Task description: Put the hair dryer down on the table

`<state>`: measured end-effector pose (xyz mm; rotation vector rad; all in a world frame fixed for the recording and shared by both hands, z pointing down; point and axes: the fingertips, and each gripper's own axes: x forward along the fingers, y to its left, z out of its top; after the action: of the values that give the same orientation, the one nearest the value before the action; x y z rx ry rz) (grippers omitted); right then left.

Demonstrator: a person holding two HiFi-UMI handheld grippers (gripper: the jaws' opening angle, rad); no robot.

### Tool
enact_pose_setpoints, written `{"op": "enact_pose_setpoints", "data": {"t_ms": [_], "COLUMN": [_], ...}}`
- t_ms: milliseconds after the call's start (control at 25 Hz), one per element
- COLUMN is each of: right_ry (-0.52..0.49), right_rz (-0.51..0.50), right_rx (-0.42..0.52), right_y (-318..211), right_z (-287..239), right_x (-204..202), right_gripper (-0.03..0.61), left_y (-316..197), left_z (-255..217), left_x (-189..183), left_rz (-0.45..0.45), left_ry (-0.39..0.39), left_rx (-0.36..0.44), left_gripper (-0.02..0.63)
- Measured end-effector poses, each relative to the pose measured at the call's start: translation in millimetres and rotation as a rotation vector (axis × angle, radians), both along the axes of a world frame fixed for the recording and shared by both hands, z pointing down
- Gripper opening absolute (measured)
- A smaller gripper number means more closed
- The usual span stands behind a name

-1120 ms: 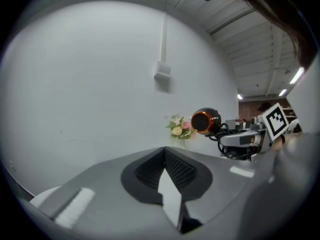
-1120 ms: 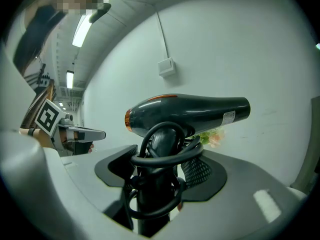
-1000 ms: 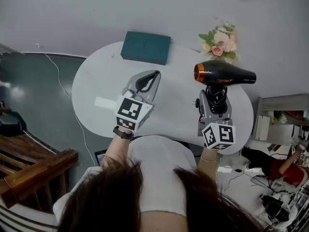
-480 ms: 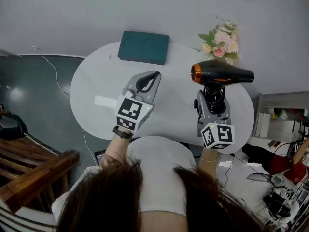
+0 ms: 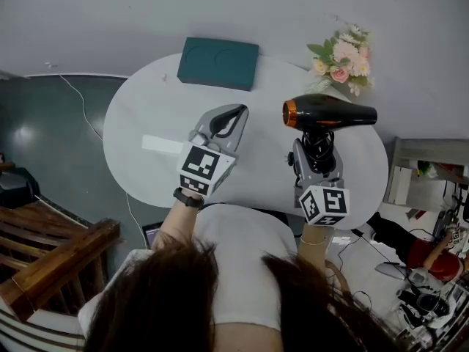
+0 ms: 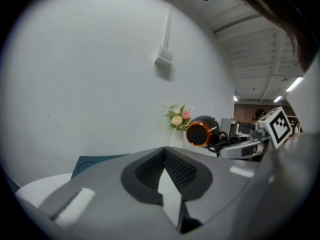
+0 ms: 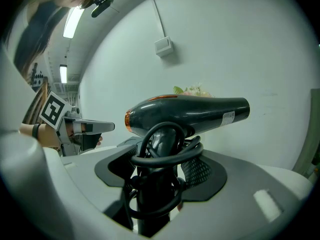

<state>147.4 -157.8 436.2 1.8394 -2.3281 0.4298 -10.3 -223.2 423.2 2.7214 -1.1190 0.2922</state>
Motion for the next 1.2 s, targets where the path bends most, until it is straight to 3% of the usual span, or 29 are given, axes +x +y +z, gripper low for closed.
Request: {"op": "enact_pose_setpoints", "data": {"t_ms": [840,1200], "right_ry": [-0.056,-0.032], "right_rz": [-0.049,-0.05], "right_rx": [-0.211,-0.302], "right_y": [-4,-2], "right_z": [103,143], "right_x": [-30,-33], "right_gripper": [0.273,0.272], "left_y": [3,14], "left_z": [49,79], "left_x": [-5,-7], "left_rz": [-0.027,-0.019], "left_ry": [-0.036,-0.063], "left_rx": [-0.055,-0.117], "left_gripper": [0.058,0.058]}}
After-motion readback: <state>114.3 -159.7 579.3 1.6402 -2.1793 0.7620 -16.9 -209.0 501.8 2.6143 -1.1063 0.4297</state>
